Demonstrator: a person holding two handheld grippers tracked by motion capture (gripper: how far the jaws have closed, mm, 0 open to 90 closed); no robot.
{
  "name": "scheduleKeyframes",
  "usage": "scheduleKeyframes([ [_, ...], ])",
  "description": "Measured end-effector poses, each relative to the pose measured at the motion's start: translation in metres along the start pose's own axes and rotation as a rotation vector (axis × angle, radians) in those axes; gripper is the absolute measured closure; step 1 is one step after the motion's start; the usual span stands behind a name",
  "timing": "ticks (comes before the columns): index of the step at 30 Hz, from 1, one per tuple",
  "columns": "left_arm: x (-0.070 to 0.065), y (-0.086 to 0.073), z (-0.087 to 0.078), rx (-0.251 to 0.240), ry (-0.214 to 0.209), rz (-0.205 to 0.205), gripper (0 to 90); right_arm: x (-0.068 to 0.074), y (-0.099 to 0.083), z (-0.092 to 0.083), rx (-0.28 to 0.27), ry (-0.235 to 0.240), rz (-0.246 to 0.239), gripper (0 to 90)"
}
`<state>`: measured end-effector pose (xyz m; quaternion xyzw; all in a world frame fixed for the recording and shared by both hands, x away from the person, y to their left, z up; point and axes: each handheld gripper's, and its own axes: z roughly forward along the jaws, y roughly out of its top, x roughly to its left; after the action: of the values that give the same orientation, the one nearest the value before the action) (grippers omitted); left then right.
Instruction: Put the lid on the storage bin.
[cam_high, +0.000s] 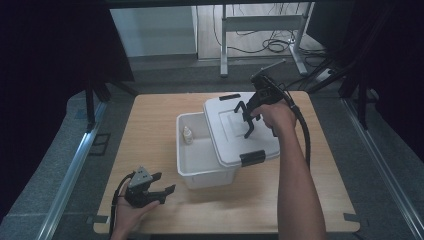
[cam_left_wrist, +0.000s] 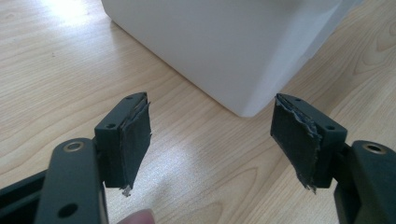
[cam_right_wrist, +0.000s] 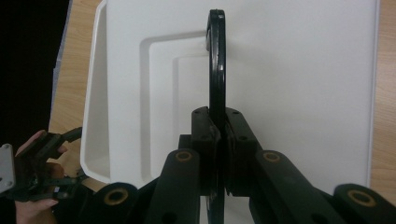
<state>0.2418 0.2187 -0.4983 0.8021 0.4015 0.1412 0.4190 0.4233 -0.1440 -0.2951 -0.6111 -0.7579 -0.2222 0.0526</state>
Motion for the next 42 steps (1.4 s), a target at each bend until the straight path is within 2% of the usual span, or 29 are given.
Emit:
scheduleKeyframes([
  [19,0.001,0.001,-0.003,-0.013,0.001,-0.001,29.0,0.030,0.006,0.022,0.009,0.011,-0.011,85.2],
  [28,0.002,0.001,-0.004,-0.015,0.001,0.000,29.0,0.043,0.008,0.040,0.027,0.013,-0.015,85.2],
  [37,0.004,0.002,-0.010,-0.034,0.002,-0.008,29.0,0.061,0.004,0.052,0.036,0.030,0.012,85.3],
  [40,0.005,0.003,-0.013,-0.044,0.005,-0.010,29.0,0.068,0.001,0.056,0.028,0.046,0.037,85.3],
  [42,0.005,0.003,-0.016,-0.052,0.004,-0.009,29.0,0.073,-0.001,0.058,0.022,0.035,0.044,85.3],
])
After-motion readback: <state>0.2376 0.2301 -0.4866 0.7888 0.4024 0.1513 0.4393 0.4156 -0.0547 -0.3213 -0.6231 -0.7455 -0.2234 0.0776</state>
